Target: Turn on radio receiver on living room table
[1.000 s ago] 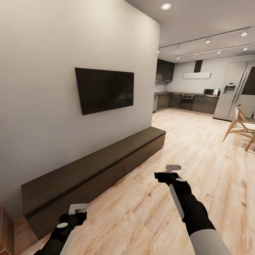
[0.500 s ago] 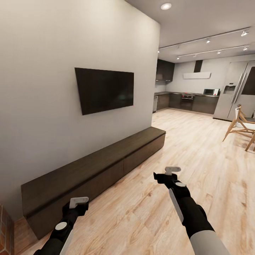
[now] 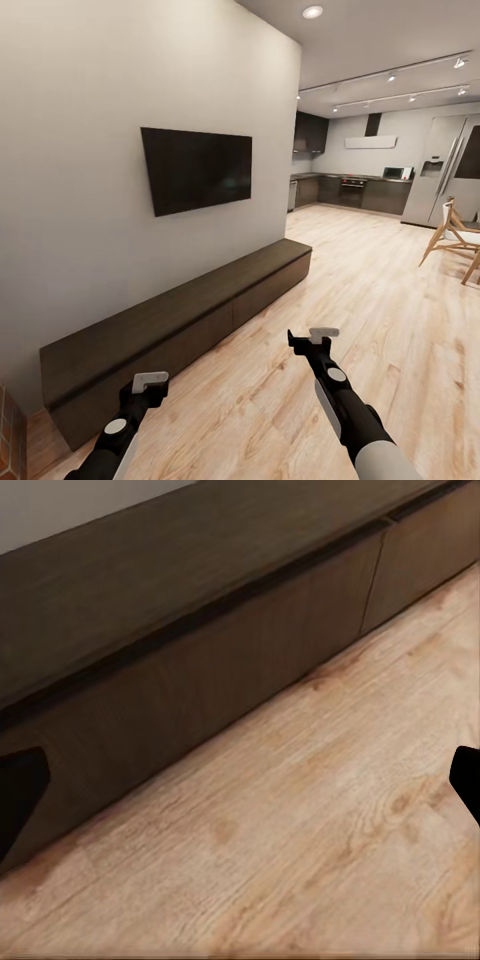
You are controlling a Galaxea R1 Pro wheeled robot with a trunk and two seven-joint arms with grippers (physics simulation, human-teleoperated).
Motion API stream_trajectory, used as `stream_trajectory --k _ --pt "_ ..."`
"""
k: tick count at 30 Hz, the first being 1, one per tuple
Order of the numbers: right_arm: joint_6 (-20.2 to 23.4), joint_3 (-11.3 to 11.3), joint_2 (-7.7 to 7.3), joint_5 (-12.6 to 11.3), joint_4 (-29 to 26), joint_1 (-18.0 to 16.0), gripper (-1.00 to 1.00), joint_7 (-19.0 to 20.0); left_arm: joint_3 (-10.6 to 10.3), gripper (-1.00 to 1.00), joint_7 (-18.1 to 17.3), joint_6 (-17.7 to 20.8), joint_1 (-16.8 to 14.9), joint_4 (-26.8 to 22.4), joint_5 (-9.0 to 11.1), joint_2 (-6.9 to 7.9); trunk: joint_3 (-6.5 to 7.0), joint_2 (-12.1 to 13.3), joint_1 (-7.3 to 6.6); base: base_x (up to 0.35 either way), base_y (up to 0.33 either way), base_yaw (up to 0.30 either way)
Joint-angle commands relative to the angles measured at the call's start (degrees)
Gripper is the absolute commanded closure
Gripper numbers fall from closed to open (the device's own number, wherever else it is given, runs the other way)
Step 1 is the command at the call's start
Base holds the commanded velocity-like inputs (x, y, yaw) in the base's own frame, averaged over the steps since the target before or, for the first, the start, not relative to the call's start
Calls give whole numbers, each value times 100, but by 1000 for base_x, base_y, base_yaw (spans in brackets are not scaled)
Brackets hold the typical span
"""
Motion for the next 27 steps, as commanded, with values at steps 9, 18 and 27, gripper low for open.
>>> stream_trajectory --k 9,18,27 --pt "-4 197 8 0 -7 0 -100 247 -1 -100 2 1 0 -2 2 -16 0 0 0 0 0 0" --pt "-4 211 6 -9 59 0 -100 300 -9 -100 6 3 0 -39 2 -21 0 0 0 0 0 0" --pt "-4 211 8 -9 63 0 -100 306 -9 -100 6 16 0 -20 2 -27 0 0 0 0 0 -19"
